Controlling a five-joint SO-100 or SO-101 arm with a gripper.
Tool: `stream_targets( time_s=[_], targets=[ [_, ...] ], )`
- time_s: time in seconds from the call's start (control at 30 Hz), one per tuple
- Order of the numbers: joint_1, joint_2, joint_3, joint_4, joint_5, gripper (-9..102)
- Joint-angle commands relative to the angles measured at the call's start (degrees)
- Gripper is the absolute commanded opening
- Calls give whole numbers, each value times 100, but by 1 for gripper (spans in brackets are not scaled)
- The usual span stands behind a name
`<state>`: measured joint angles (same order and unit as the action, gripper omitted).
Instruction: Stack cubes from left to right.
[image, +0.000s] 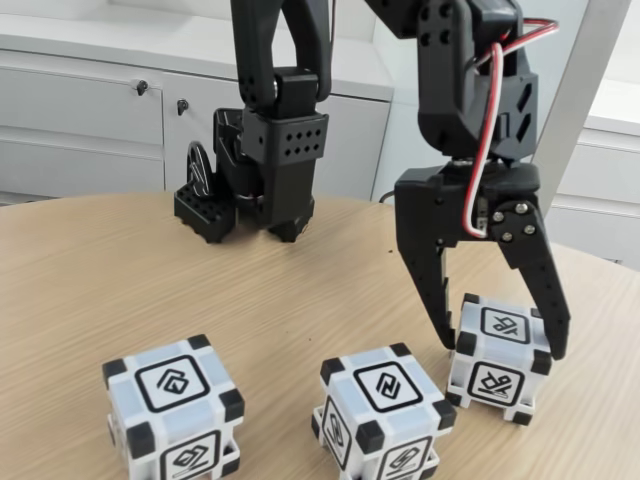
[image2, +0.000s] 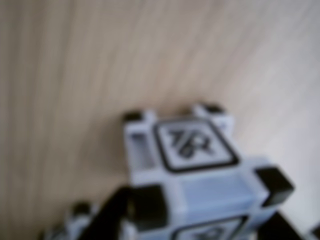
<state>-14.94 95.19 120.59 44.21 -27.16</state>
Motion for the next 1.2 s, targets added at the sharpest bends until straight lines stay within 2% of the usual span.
stream_targets(
  time_s=[0.0,0.43,1.17],
  targets=[
    [35,44,-88,18,97,20],
    [9,105,-97,9,378,17],
    [123,1600,-158,9,861,16]
  ],
)
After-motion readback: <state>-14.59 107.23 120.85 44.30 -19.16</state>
